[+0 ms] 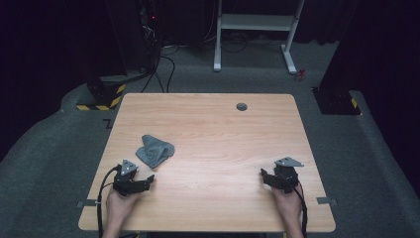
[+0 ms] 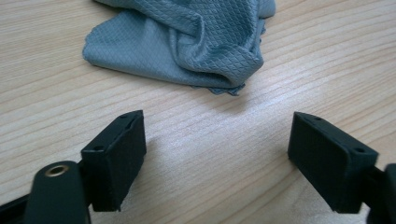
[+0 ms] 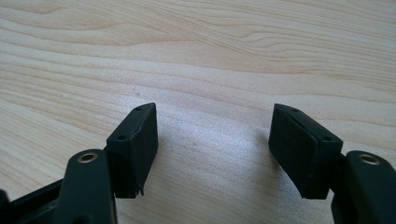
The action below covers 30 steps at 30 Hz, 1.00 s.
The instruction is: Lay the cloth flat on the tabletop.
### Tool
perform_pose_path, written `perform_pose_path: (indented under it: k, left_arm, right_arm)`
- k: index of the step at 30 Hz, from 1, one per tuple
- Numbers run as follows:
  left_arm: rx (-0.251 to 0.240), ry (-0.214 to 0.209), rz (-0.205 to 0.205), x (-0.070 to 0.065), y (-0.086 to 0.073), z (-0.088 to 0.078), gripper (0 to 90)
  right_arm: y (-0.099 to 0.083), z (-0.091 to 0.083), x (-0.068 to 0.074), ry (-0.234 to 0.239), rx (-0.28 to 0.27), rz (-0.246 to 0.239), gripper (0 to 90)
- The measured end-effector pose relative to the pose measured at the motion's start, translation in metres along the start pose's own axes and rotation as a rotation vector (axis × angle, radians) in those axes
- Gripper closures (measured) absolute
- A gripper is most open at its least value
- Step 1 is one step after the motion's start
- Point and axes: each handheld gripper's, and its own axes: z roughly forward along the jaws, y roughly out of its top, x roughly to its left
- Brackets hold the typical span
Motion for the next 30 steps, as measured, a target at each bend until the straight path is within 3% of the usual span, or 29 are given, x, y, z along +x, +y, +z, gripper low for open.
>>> perform_pose_path:
  k: [10,12,18,30]
  left_arm:
    - [0.016,-0.003,0.01,0.0,0.002,0.0,17.2]
    - [0.014,-0.022,0.0,0.0,0.002,-0.002,20.9]
    - [-0.02,-0.044,-0.027,0.001,0.002,-0.008,20.7]
    - [-0.034,-0.017,0.01,-0.005,0.021,-0.007,23.3]
  right_arm:
    - [0.0,0.0,0.0,0.004,0.002,-0.001,32.2]
    - [0.0,0.0,0.0,0.004,0.002,-0.002,32.2]
    - [0.0,0.0,0.0,0.003,0.002,-0.001,32.2]
    - [0.0,0.0,0.0,0.005,0.003,-0.002,32.1]
